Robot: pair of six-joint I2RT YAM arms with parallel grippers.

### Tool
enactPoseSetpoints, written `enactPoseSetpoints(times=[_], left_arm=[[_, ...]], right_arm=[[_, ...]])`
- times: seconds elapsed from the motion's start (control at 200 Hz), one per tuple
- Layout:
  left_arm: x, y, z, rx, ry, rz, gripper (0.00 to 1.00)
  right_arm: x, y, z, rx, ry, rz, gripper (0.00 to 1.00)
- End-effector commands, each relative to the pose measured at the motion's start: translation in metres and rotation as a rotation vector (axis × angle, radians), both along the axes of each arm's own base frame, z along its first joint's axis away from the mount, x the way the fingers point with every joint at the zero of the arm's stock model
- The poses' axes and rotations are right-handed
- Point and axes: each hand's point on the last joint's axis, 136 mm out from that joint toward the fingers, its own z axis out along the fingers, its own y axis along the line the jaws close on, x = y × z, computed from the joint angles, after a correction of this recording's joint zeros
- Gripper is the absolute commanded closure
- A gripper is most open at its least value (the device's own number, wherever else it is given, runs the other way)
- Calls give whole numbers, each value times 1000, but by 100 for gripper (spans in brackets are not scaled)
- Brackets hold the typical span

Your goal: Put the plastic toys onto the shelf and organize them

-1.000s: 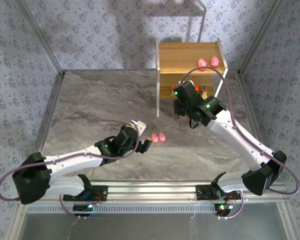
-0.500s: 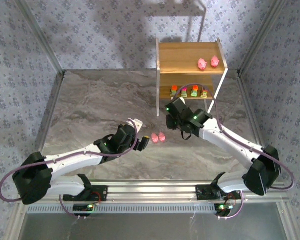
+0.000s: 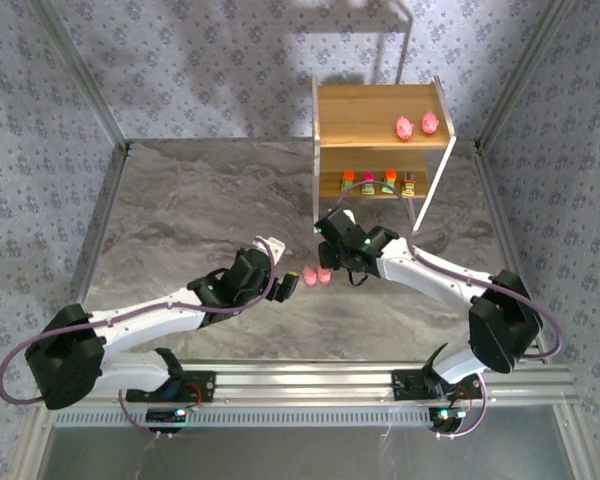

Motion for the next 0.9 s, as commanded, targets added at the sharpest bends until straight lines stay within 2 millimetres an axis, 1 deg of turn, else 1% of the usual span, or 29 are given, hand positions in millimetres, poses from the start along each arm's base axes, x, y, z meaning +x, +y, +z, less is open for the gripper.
enactPoseSetpoints(times=[0.0, 0.275, 0.455, 0.6, 0.7, 0.895], left_arm=[[1, -1, -2, -9, 18, 7, 0], [2, 0, -3, -8, 19, 10, 1], [2, -1, -4, -6, 24, 8, 0], [3, -1, -5, -11, 29, 9, 0], [2, -1, -5, -10, 30, 7, 0], [3, -2, -5, -13, 31, 6, 0]], right_arm=[[-3, 8, -16, 15, 34, 1, 51], [-6, 19, -43, 12, 85, 13, 51], [-11, 19, -58, -1, 111, 10, 50], [-15, 18, -70, -18, 135, 14, 48], [-17, 17, -76, -27, 146, 15, 48], [-20, 17, -80, -30, 155, 20, 48]])
